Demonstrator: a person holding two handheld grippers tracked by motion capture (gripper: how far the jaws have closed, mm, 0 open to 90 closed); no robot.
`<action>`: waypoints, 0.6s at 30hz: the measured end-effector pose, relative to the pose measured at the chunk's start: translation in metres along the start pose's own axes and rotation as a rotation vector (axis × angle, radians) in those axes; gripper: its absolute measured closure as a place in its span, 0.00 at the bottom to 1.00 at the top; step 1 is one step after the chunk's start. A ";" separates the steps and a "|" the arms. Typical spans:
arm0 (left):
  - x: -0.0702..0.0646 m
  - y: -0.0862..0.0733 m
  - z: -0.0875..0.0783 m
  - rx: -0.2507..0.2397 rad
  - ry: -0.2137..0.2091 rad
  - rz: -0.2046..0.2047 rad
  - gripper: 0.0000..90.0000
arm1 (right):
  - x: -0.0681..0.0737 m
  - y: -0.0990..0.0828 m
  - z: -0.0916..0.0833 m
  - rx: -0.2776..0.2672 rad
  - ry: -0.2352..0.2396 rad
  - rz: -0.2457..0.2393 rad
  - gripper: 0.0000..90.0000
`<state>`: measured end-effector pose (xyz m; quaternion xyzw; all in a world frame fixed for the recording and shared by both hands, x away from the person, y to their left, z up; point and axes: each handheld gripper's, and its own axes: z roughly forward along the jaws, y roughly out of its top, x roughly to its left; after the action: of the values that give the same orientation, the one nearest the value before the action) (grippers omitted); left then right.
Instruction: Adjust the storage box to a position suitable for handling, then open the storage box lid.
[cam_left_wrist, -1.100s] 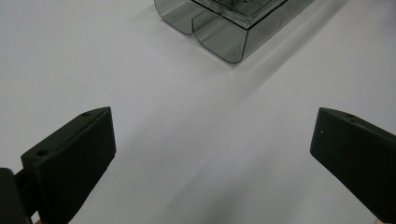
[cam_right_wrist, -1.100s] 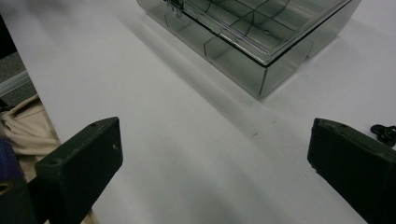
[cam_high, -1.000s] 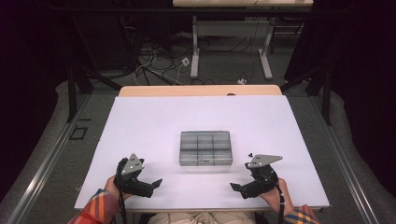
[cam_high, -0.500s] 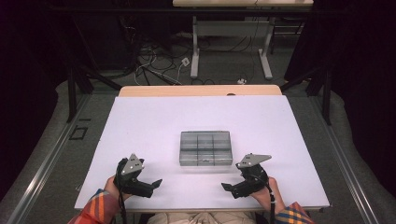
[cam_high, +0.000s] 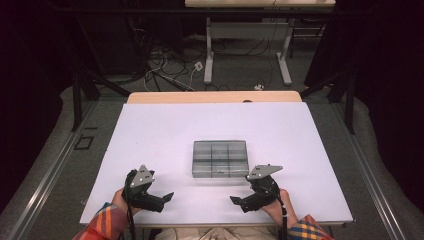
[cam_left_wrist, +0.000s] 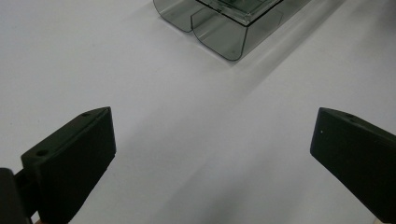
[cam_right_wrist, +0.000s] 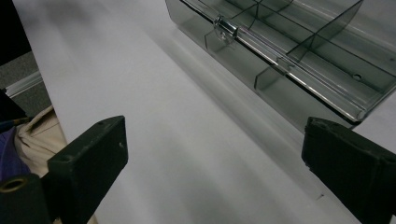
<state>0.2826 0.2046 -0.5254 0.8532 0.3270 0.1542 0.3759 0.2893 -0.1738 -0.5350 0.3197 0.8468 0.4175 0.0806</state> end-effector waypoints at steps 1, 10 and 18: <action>0.000 0.000 0.000 0.000 0.000 0.001 0.00 | 0.000 0.000 0.000 0.000 0.000 0.000 0.08; 0.000 0.000 0.000 0.003 -0.002 0.000 0.00 | 0.003 0.005 0.008 -0.014 -0.012 0.008 0.22; 0.000 0.000 0.001 0.008 -0.007 0.002 0.00 | 0.006 0.010 0.019 -0.036 -0.044 0.015 0.46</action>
<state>0.2827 0.2040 -0.5256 0.8556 0.3254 0.1501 0.3735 0.2971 -0.1534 -0.5390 0.3335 0.8348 0.4261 0.1018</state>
